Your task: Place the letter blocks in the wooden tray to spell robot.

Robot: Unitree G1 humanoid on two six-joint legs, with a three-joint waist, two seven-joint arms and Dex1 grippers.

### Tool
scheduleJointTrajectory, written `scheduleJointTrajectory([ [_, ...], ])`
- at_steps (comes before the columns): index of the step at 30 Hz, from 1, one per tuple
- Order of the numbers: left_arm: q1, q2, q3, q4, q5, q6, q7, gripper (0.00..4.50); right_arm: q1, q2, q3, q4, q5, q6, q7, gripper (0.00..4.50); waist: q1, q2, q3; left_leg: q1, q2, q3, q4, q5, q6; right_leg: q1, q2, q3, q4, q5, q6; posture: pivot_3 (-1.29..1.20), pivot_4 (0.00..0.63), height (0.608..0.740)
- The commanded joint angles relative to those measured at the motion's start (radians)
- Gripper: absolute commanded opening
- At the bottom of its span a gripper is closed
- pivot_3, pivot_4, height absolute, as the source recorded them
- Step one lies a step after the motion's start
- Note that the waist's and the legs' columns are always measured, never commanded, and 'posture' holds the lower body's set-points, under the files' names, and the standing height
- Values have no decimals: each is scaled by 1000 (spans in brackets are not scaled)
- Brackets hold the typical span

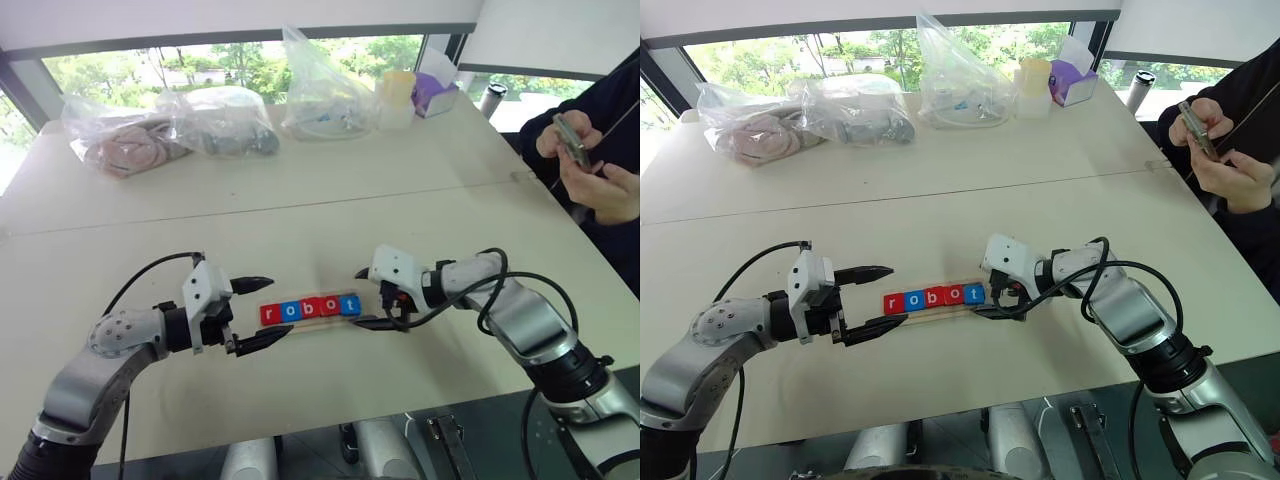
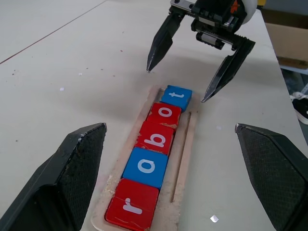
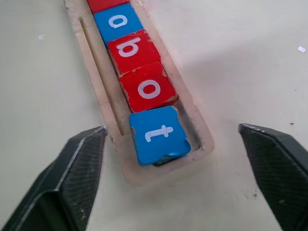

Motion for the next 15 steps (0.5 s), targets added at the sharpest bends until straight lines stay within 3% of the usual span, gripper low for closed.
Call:
scheduleJointTrajectory([
  [1, -2, -3, 4, -27, -8, -11, 0, 4500, -12, -3, 5, 34, -29, -62, -1, 4478, 0, 0, 0, 0, 0, 0, 0, 0, 0, 0, 0, 0, 0, 0, 0, 0, 150, 740],
  [15, 11, -4, 9, -36, -8, -13, 11, 4500, -47, 5, 5, 122, -58, -135, 30, 4478, 0, 0, 0, 0, 0, 0, 2, 0, 0, -1, 0, 0, 3, 1, 0, 0, 150, 740],
])
